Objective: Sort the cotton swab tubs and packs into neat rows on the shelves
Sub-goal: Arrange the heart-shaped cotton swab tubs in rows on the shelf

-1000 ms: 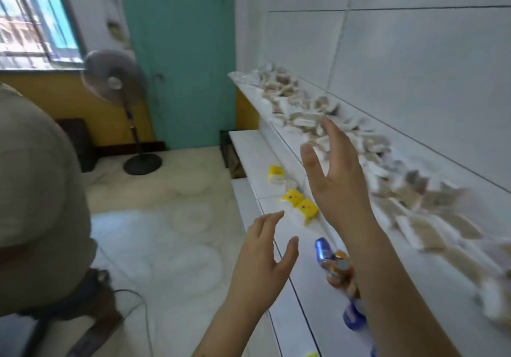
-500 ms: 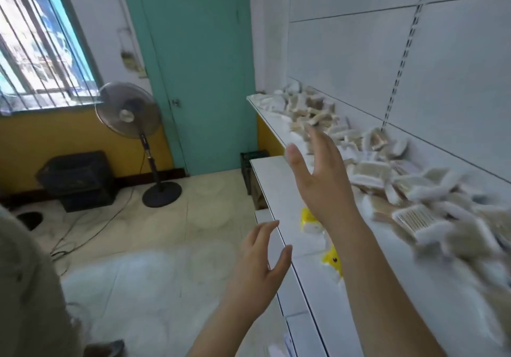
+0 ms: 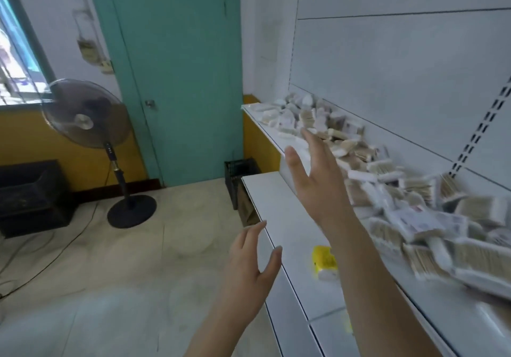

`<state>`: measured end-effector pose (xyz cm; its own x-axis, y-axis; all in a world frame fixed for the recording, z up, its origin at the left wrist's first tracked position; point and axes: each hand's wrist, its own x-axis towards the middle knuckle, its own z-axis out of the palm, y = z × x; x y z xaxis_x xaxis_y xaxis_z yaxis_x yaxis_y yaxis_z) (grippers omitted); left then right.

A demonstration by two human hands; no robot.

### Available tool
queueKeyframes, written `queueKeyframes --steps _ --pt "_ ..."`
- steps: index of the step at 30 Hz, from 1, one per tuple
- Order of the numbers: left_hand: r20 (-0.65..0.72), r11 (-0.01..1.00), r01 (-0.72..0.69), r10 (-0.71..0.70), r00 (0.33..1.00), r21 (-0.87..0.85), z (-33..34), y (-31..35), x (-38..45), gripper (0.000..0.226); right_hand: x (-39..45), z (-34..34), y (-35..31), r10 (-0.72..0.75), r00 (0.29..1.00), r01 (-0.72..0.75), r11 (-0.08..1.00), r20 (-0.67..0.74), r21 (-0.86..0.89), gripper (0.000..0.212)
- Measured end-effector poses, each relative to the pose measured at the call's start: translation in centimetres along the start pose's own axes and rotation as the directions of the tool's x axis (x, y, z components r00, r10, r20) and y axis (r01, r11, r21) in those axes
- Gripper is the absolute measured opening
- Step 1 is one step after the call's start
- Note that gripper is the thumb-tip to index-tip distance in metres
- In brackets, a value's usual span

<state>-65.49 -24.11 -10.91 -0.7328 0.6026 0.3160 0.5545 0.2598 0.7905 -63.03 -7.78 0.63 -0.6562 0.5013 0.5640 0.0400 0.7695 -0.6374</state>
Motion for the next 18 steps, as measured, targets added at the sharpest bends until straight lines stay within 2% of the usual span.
queueKeyframes --steps 5,10,14,18 --pt "0.047 0.999 -0.042 0.044 0.998 -0.034 -2.5 -4.4 8.3 0.064 5.7 3.5 0.6 0.017 0.998 -0.021 0.997 -0.062 -0.072 0.067" --pt "0.097 0.993 -0.090 0.097 0.991 -0.071 -1.8 -6.7 14.9 0.057 9.9 5.1 2.8 0.084 0.988 -0.100 0.986 -0.126 -0.130 0.077" --pt "0.159 0.989 -0.127 0.138 0.978 -0.075 -0.7 -8.4 20.0 0.054 13.5 7.1 5.7 0.148 0.974 -0.171 0.976 -0.170 -0.134 0.078" --pt "0.185 0.984 -0.155 0.168 0.968 -0.084 1.0 -11.0 27.4 0.063 18.3 9.3 10.3 0.192 0.950 -0.228 0.965 -0.245 -0.131 0.076"
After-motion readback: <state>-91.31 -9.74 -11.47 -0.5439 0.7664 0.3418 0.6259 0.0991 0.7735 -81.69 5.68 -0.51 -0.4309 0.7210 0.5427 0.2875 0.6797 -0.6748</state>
